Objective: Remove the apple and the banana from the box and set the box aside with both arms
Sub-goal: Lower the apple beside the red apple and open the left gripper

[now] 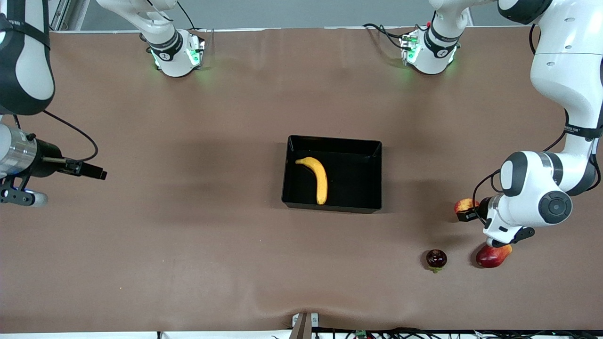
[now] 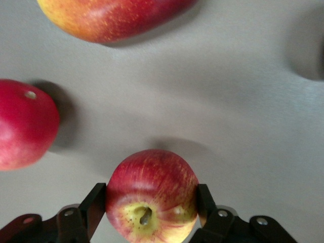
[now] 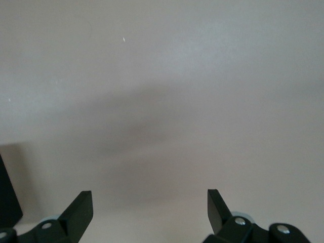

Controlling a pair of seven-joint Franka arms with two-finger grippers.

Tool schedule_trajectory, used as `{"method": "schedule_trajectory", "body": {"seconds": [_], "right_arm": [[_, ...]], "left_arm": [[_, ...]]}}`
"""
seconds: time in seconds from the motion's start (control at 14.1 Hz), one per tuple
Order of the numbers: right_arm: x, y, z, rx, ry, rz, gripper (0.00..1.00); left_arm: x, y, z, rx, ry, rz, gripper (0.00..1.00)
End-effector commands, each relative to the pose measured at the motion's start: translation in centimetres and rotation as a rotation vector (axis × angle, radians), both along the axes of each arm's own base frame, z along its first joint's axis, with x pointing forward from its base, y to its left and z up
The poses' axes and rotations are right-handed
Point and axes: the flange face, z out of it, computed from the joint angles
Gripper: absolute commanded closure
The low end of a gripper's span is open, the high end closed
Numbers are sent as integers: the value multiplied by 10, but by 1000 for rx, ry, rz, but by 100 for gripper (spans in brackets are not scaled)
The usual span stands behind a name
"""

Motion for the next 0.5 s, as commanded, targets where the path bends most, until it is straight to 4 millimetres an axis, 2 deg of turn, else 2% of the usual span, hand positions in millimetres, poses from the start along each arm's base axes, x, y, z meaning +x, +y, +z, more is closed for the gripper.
{"method": "schedule_trajectory", "body": {"seconds": [0.0, 0.14, 0.35, 0.42], "right_arm": [[8, -20, -12, 16, -2, -49, 0], [15, -22, -22, 15, -19, -54, 0], [15, -15, -29, 16, 1, -42, 0], [16, -15, -34, 18, 16, -41, 0]], "left_arm": [[8, -5, -3, 20, -25, -42, 100], [17, -9, -17, 12, -55, -50, 100], [19, -10, -37, 50, -75, -90, 100], [19, -10, -39, 56, -75, -92, 90]]}}
